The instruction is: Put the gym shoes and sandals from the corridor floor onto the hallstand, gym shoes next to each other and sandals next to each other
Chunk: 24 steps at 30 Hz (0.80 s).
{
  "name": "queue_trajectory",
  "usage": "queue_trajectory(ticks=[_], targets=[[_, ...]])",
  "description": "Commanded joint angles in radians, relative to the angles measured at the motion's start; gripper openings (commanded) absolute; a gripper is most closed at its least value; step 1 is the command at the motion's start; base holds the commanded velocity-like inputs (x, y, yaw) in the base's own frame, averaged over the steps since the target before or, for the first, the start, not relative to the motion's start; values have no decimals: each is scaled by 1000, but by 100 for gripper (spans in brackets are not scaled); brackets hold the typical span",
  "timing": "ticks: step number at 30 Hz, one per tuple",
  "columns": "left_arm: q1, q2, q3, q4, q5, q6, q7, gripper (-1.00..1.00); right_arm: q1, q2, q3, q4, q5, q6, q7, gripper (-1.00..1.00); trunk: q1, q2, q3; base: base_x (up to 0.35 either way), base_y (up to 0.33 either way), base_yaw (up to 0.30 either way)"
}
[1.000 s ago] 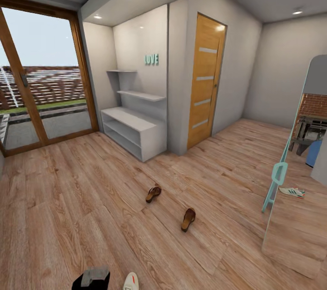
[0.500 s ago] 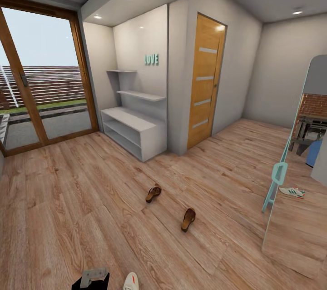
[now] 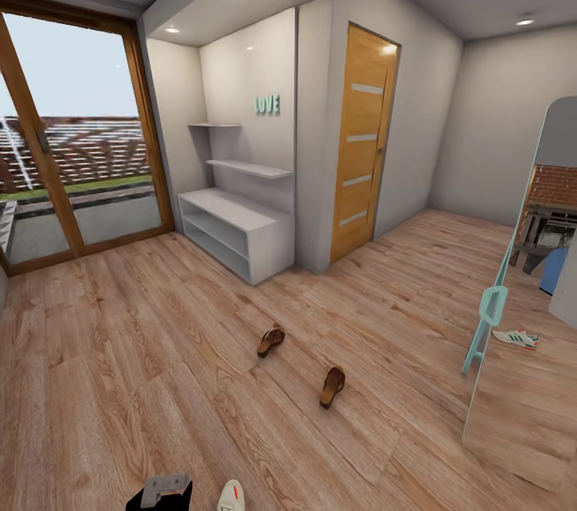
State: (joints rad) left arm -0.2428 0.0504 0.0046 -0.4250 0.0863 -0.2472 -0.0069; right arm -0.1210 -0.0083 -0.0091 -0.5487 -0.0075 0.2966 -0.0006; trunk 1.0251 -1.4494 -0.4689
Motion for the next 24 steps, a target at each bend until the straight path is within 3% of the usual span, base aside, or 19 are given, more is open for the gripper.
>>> queue_trajectory(ticks=[1,6,24], targets=[[0,0,-2,1,9,-3,-1,100,-6,0,-1,-12,-1,45,1,100,0,-1,-1,0,0,0],[0,-1,-3,2,7,-3,-1,100,-14,-1,1,-29,0,100,4,100,15,-29,-14,0,0,0],[0,-1,-5,5,7,-3,-2,100,-16,-1,-1,-31,0,112,5,100,84,-155,-93,0,0,0]])
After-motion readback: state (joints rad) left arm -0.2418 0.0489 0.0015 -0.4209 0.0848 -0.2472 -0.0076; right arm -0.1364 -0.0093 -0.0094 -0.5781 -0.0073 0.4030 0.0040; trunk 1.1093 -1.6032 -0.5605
